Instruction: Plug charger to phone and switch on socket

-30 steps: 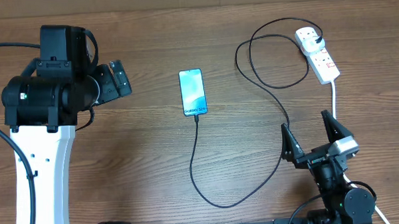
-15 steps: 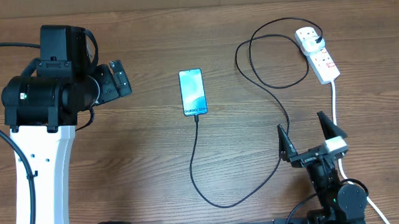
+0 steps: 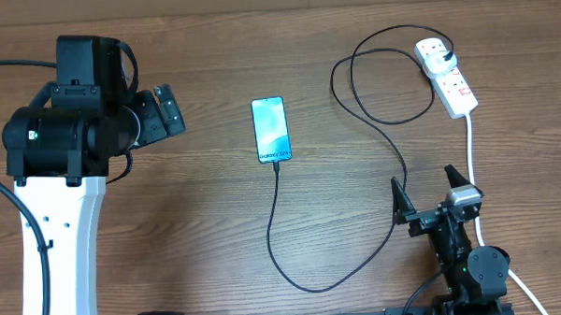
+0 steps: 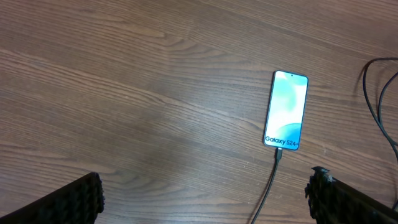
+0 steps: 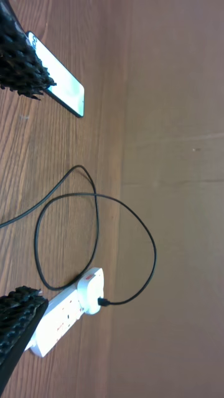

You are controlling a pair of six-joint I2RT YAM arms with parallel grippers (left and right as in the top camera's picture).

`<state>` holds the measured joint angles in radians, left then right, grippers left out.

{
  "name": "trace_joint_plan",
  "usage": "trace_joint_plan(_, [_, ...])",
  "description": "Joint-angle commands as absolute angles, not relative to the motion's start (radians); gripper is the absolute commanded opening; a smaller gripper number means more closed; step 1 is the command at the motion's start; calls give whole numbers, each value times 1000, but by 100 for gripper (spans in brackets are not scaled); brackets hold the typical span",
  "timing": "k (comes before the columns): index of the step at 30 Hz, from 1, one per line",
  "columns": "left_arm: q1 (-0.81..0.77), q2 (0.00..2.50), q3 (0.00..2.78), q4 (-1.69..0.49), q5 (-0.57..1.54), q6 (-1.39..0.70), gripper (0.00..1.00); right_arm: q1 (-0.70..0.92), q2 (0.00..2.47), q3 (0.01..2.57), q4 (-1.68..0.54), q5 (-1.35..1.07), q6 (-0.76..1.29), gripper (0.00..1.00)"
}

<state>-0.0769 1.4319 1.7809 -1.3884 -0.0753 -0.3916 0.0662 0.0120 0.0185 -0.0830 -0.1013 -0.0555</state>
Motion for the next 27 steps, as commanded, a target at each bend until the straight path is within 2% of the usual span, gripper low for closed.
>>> trace_joint_plan(1, [-78, 1438, 1783, -1387, -70, -408, 100, 62, 3, 8, -84, -72, -50, 100])
trace_joint_plan(27, [-78, 1438, 1783, -1387, -70, -408, 100, 61, 3, 9, -82, -53, -54, 100])
